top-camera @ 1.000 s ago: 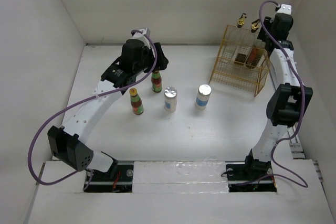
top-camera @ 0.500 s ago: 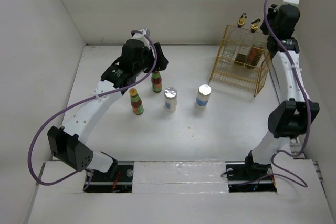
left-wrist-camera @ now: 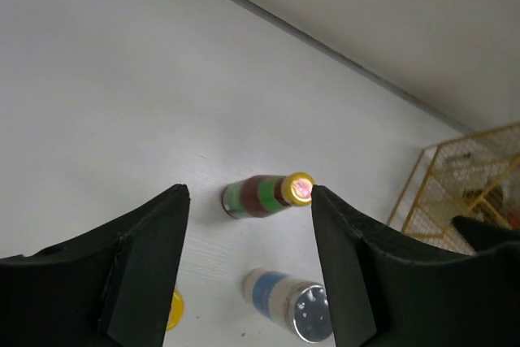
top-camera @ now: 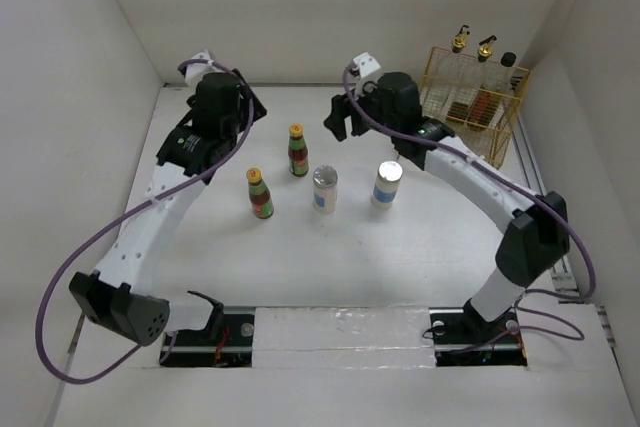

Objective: Organize the condiment bottles

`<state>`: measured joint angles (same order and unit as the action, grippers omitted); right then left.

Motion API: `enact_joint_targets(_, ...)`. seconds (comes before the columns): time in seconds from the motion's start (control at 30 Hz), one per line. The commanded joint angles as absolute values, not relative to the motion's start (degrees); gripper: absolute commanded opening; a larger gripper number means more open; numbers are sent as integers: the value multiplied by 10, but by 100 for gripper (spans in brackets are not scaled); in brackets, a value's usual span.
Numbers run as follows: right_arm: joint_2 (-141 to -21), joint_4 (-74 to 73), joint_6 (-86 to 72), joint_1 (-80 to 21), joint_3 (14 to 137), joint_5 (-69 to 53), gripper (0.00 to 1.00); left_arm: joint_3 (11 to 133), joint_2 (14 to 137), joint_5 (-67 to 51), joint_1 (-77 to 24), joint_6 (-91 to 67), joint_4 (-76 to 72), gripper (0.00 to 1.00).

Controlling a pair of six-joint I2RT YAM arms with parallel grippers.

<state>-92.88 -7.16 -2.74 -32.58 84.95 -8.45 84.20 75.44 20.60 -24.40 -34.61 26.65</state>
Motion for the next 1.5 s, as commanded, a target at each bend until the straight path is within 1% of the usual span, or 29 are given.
enact_joint_targets(0.0, -992, -54, 14, -358, 901, -144, 82, 853, 698, 299, -238, -399, 310, 58)
enact_joint_targets(0.03, -1011, -59, 14, -367, 918, -144, 84, 846, 691, 304, -238, -408, 317, 59)
enact_joint_targets(0.07, -1029, -64, 23, -381, 934, -149, 86, 840, 676, 310, -238, -413, 317, 66)
enact_joint_targets(0.13, -1081, -77, 30, -393, 975, -142, 87, 810, 658, 310, -238, -424, 334, 75)
enact_joint_targets(0.23, -1141, -77, 30, -398, 1021, -142, 87, 804, 650, 310, -238, -424, 354, 77)
enact_joint_targets(0.33, -1176, -77, 25, -403, 1050, -122, 87, 791, 650, 295, -238, -424, 378, 77)
enact_joint_targets(0.4, -1202, -77, 18, -409, 1070, -113, 78, 777, 634, 275, -238, -424, 385, 77)
enact_joint_targets(0.43, -1208, -77, 18, -409, 1071, -113, 71, 761, 627, 268, -238, -424, 377, 77)
enact_joint_targets(0.47, -1213, -77, 11, -409, 1077, -113, 57, 753, 620, 263, -238, -424, 377, 77)
enact_joint_targets(0.5, -1213, -72, 11, -415, 1078, -97, 46, 745, 606, 256, -238, -424, 370, 76)
enact_joint_targets(0.53, -1208, -57, 5, -415, 1069, -91, 38, 738, 600, 256, -238, -424, 364, 76)
enact_joint_targets(0.57, -1202, -48, -2, -415, 1060, -85, 32, 728, 600, 250, -238, -424, 364, 76)
enact_joint_targets(0.6, -1187, -40, -7, -420, 1060, -85, 23, 728, 592, 250, -238, -424, 364, 74)
enact_joint_targets(0.67, -1169, -27, -12, -420, 1060, -80, 17, 711, 584, 238, -238, -424, 351, 73)
enact_joint_targets(0.77, -1118, -27, -12, -405, 1078, -67, 13, 706, 577, 207, -238, -406, 317, 70)
enact_joint_targets(0.87, -1044, -27, -25, -375, 1085, -56, 12, 713, 597, 159, -238, -362, 268, 70)
enact_joint_targets(1.0, -942, -39, -38, -279, 1043, -56, 12, 756, 649, 114, -238, -310, 214, 75)
enact_joint_targets(1.07, -918, -67, -38, -250, 1043, -51, 11, 771, 668, 96, -238, -304, 199, 76)
enact_joint_targets(1.17, -883, -112, -38, -196, 1030, -45, 11, 779, 688, 64, -244, -304, 175, 76)
enact_joint_targets(1.2, -876, -119, -38, -181, 1025, -45, 10, 779, 697, 46, -244, -304, 158, 76)
enact_joint_targets(1.27, -869, -130, -43, -136, 1020, -45, 10, 779, 713, 40, -250, -304, 152, 76)
enact_joint_targets(1.47, -886, -135, -57, -41, 1032, -62, 8, 791, 750, 29, -256, -298, 141, 76)
